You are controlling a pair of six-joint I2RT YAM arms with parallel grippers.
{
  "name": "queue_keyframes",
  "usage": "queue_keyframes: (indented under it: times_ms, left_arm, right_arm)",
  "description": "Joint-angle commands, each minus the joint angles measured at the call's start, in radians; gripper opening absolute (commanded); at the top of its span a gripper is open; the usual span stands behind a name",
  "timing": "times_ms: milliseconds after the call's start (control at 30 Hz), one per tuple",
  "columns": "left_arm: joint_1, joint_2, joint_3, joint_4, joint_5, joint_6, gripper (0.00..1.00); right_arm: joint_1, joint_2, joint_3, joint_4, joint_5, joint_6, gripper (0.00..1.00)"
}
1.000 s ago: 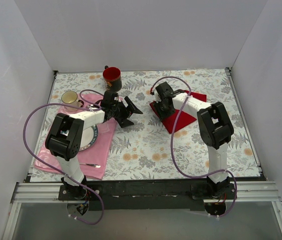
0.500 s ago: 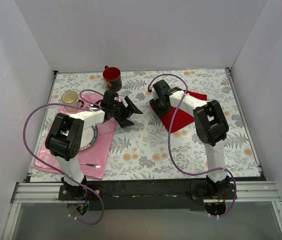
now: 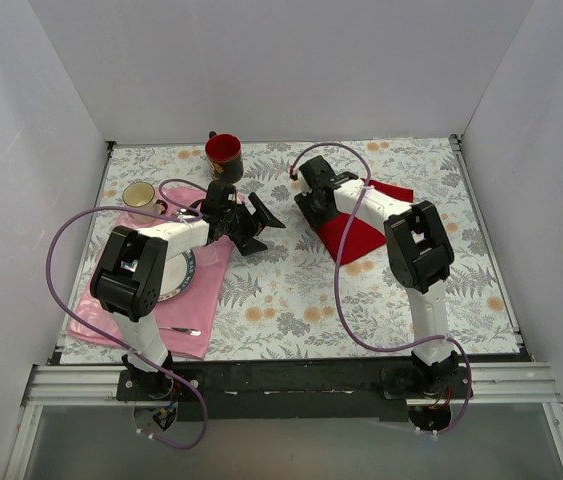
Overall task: Fold the napkin, place the utensils inside, and roll it up
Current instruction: Roll the napkin with the utensil
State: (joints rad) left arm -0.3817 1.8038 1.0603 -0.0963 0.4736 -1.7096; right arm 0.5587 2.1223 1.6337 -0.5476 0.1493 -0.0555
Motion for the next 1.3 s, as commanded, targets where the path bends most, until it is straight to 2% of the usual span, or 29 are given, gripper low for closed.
queue_keyframes:
  times_ms: [0,467,567,767,800,900,1100,1267]
  left_arm:
    - [0.000,-0.035,0.021,0.006,0.014,0.007,0.83]
    - [0.000,-0.037,0.020,0.006,0.010,0.005,0.83]
    - [0.000,-0.037,0.023,-0.003,-0.001,0.004,0.84]
    - [-0.002,-0.014,0.033,-0.013,0.005,-0.027,0.89]
    - [0.000,-0.008,0.036,-0.011,0.007,-0.036,0.89]
    - [0.000,0.026,0.061,-0.010,0.008,-0.048,0.89]
    - [-0.005,0.158,0.170,-0.005,0.046,-0.105,0.85]
    - [-0.011,0.256,0.251,0.000,-0.004,-0.176,0.84]
  right_arm:
    - [0.004,0.028,0.084,-0.011,0.030,-0.009,0.50]
    - [0.009,0.067,-0.014,0.037,0.024,0.009,0.47]
    - [0.007,0.071,-0.050,0.064,0.038,0.020,0.40]
    - [0.007,0.090,-0.129,0.113,-0.010,0.039,0.17]
    - [0.009,0.091,-0.136,0.124,-0.039,0.040,0.10]
    - [0.007,0.091,-0.132,0.127,-0.062,0.045,0.01]
    - [-0.003,0.053,-0.117,0.126,-0.134,0.048,0.01]
    - [-0.013,0.007,-0.110,0.132,-0.212,0.071,0.01]
